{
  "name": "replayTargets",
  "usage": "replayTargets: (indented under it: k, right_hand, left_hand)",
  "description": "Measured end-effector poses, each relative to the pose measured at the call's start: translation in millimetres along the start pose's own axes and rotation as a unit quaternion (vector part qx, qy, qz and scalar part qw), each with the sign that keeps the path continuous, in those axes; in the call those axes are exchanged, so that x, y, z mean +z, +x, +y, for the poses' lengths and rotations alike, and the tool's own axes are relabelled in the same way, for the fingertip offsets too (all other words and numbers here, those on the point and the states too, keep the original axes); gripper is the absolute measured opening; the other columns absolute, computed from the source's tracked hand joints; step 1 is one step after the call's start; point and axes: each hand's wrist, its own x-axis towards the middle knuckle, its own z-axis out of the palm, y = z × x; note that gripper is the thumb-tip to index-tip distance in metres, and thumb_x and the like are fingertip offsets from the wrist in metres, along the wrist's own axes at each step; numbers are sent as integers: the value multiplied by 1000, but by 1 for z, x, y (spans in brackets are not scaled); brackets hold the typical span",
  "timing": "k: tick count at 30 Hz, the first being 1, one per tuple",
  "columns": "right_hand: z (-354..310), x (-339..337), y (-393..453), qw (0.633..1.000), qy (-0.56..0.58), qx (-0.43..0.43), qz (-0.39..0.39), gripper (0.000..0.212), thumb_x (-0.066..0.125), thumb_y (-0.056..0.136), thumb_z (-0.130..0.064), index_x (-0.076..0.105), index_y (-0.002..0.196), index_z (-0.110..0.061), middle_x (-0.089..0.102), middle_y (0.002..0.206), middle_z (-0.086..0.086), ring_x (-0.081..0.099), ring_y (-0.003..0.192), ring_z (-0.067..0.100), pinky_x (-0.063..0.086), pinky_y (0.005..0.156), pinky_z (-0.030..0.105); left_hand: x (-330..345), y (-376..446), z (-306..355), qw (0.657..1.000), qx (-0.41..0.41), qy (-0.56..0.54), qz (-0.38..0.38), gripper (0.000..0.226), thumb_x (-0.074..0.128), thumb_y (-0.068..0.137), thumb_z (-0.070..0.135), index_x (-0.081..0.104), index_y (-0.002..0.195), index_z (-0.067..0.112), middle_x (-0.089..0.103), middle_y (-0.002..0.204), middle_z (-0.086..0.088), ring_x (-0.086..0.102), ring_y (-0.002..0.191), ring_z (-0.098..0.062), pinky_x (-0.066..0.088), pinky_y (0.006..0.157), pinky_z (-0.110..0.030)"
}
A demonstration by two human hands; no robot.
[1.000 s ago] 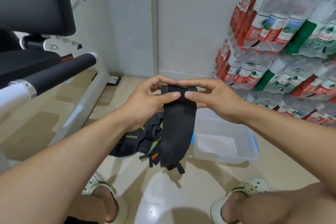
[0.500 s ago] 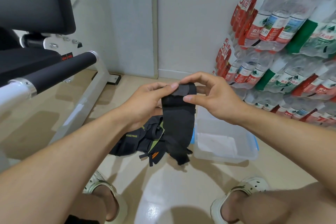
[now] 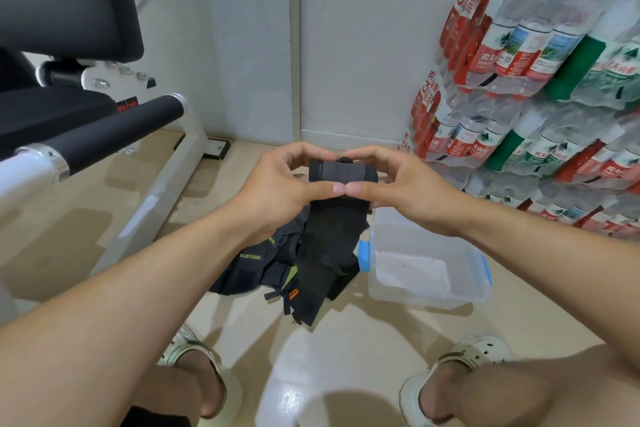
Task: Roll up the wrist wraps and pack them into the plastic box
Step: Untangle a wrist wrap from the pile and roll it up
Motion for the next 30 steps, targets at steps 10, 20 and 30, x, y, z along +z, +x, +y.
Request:
replayTargets:
  k: [10, 20, 30]
  right_hand:
    - [0, 6, 0, 994, -24, -96, 48, 41, 85, 79, -7, 73, 109, -32, 77, 109, 1, 72, 106, 22, 59, 91, 37]
    - [1, 8, 0, 985, -30, -151, 75, 46, 84, 77, 2, 74, 105, -33, 72, 115, 0, 67, 116, 19, 57, 99, 41]
    - [-1, 2, 1, 998, 7, -50, 36, 63, 84, 74, -29, 61, 133, -25, 67, 132, -3, 70, 114, 18, 58, 95, 37]
  left_hand:
    - [-4, -3, 5, 986, -105, -84, -102, 48, 75, 85, 6, 61, 131, 12, 73, 120, -10, 72, 109, -22, 58, 94, -39]
    - [0, -5, 11, 977, -144, -49, -149, 43, 61, 94, 46, 68, 125, 18, 75, 118, -7, 73, 100, -23, 54, 102, -45]
    - [-7, 0, 7, 989, -93, -97, -57, 46, 80, 81, 13, 64, 124, 11, 76, 111, -11, 74, 102, -28, 59, 87, -44]
